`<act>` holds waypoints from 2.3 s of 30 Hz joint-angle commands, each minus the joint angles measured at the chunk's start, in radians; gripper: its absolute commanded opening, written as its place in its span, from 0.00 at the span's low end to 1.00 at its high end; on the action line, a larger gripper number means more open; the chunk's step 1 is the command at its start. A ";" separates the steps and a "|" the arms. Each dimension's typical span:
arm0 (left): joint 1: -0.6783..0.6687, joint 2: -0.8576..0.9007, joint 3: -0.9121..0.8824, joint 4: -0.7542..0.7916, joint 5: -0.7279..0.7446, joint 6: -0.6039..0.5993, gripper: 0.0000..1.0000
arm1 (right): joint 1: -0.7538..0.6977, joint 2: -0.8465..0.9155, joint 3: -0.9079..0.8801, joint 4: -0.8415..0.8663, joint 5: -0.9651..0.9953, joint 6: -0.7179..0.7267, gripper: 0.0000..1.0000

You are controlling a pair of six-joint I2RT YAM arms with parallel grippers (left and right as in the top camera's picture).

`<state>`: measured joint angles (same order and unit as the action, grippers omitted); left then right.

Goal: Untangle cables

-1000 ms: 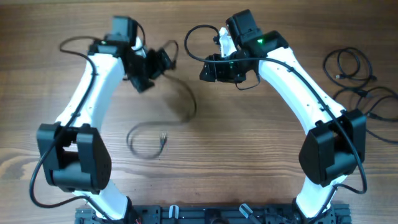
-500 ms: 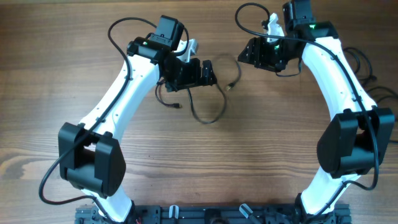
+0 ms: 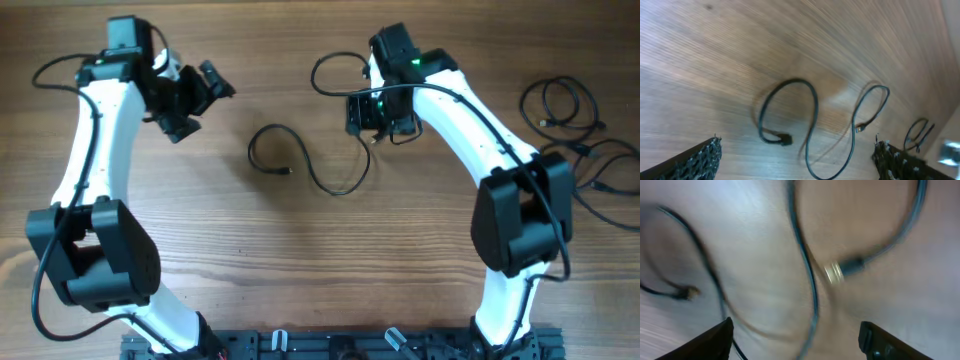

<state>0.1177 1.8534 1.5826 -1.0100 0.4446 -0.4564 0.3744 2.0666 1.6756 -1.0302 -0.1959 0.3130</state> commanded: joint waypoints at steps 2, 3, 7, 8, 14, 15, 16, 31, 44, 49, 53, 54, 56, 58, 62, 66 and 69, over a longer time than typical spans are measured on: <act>0.011 0.010 0.008 -0.004 -0.002 0.004 1.00 | 0.041 0.055 -0.017 -0.090 -0.047 0.084 0.77; 0.009 0.010 0.008 -0.004 -0.006 0.003 1.00 | 0.057 0.063 -0.047 -0.086 -0.044 0.106 0.72; 0.009 0.010 0.007 -0.005 -0.021 0.003 1.00 | 0.104 0.069 -0.169 -0.018 -0.105 0.141 0.57; 0.009 0.010 0.007 -0.004 -0.024 0.003 1.00 | 0.109 0.069 -0.178 -0.009 -0.107 0.143 0.55; 0.009 0.010 0.007 -0.002 -0.027 0.003 1.00 | 0.108 0.062 -0.138 0.061 -0.124 0.146 0.04; 0.009 0.010 0.007 -0.002 -0.027 0.003 1.00 | 0.097 0.042 -0.109 0.059 -0.123 0.122 0.04; 0.009 0.010 0.007 -0.002 -0.027 0.003 1.00 | 0.080 0.013 -0.066 0.043 -0.120 0.095 0.04; 0.009 0.010 0.007 -0.005 -0.027 0.003 1.00 | -0.603 -0.213 0.404 0.106 -0.064 0.141 0.04; -0.061 0.010 0.007 0.027 -0.028 0.003 1.00 | -0.821 0.275 0.404 0.402 -0.053 0.296 0.08; -0.108 0.010 0.007 0.057 -0.029 0.003 1.00 | -0.875 0.316 0.405 0.387 -0.095 0.256 1.00; -0.122 0.010 0.007 0.060 -0.035 0.003 1.00 | -0.910 0.243 0.405 0.355 -0.229 0.236 1.00; -0.122 0.010 0.007 0.060 -0.035 0.003 1.00 | -0.911 0.198 0.405 0.335 -0.220 0.239 1.00; -0.122 0.010 0.007 0.060 -0.035 0.003 1.00 | -0.904 0.114 0.405 0.315 -0.204 0.235 1.00; -0.122 0.010 0.007 0.063 -0.035 0.003 1.00 | -0.887 -0.001 0.405 0.275 -0.203 0.204 1.00; -0.122 0.006 0.007 0.066 -0.141 0.003 1.00 | -0.791 -0.199 0.405 0.041 -0.202 0.037 1.00; -0.122 -0.031 0.008 0.095 -0.155 0.060 1.00 | -0.605 -0.305 0.405 -0.142 -0.166 -0.068 1.00; -0.121 -0.064 0.008 0.100 -0.177 0.121 1.00 | -0.407 -0.331 0.405 -0.232 -0.063 -0.084 1.00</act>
<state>-0.0010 1.8439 1.5826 -0.9127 0.3027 -0.4191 -0.1436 1.7649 2.0804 -1.2251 -0.3576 0.2832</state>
